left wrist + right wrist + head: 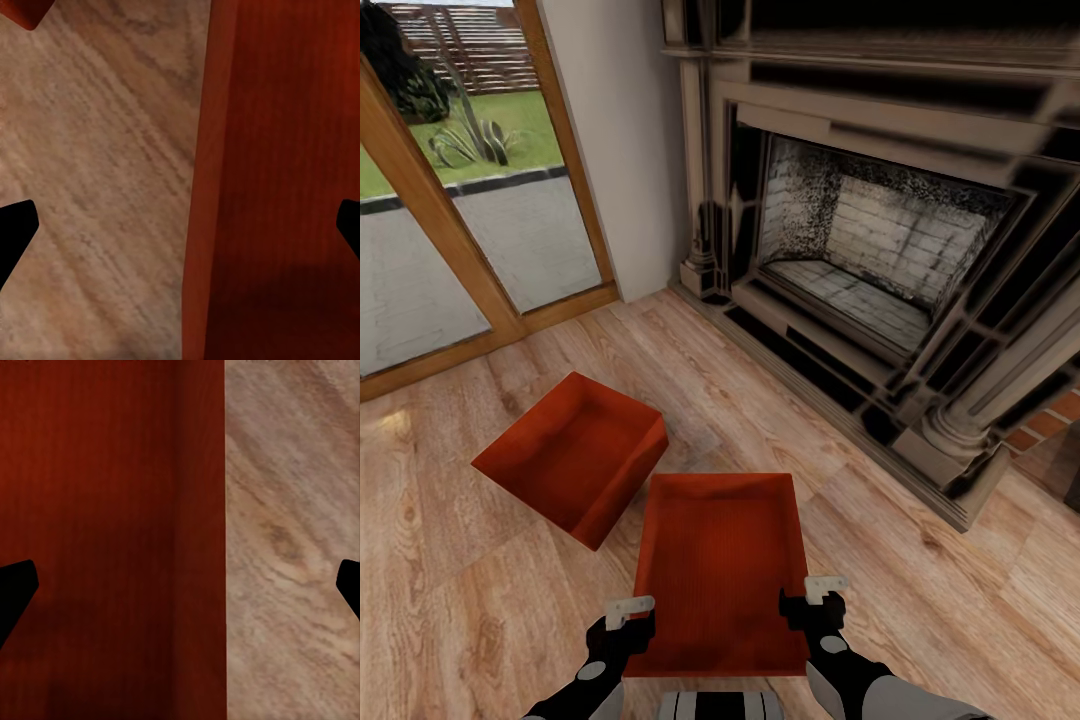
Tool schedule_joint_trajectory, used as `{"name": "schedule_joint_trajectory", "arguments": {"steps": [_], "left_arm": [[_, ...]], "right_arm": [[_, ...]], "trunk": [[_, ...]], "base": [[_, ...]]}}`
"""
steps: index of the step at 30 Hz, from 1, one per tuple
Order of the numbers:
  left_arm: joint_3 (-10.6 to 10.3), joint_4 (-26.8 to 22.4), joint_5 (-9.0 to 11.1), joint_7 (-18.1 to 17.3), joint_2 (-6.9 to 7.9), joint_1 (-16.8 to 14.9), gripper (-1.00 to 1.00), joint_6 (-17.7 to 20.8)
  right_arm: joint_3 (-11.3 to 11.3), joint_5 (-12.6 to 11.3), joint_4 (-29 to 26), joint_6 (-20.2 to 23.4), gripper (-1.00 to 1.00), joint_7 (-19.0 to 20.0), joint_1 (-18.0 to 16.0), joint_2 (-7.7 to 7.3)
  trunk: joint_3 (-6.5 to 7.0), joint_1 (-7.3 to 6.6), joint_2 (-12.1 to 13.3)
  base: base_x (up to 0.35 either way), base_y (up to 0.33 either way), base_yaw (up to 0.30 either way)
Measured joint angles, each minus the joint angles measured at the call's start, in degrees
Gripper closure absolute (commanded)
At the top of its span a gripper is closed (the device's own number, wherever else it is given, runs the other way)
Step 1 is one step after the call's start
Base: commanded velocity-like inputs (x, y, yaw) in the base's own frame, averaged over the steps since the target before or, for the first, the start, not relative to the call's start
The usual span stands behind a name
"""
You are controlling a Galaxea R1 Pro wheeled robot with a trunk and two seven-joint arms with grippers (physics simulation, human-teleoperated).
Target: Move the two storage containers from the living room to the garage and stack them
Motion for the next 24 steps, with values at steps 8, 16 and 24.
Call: {"name": "schedule_joint_trajectory", "arguments": {"steps": [8,16,24], "left_arm": [[-0.07,0.06,-0.09,0.00,-0.02,0.00,1.00,0.25],[-0.77,-0.01,-0.04,-0.11,-0.11,0.00,1.00,0.17],[-0.64,-0.01,-0.06,-0.01,-0.17,0.00,1.00,0.16]], "right_arm": [[-0.01,0.00,0.00,0.00,1.00,0.00,0.00,0.00],[0.31,0.46,-0.04,0.14,1.00,-0.11,-0.01,0.01],[0.31,0.46,-0.03,0.14,1.00,-0.10,-0.01,0.01]], "trunk": [[0.00,0.00,0.00],[0.00,0.00,0.00],[0.00,0.00,0.00]], "base": [[0.000,0.000,0.000],[0.000,0.000,0.000],[0.000,0.000,0.000]]}}
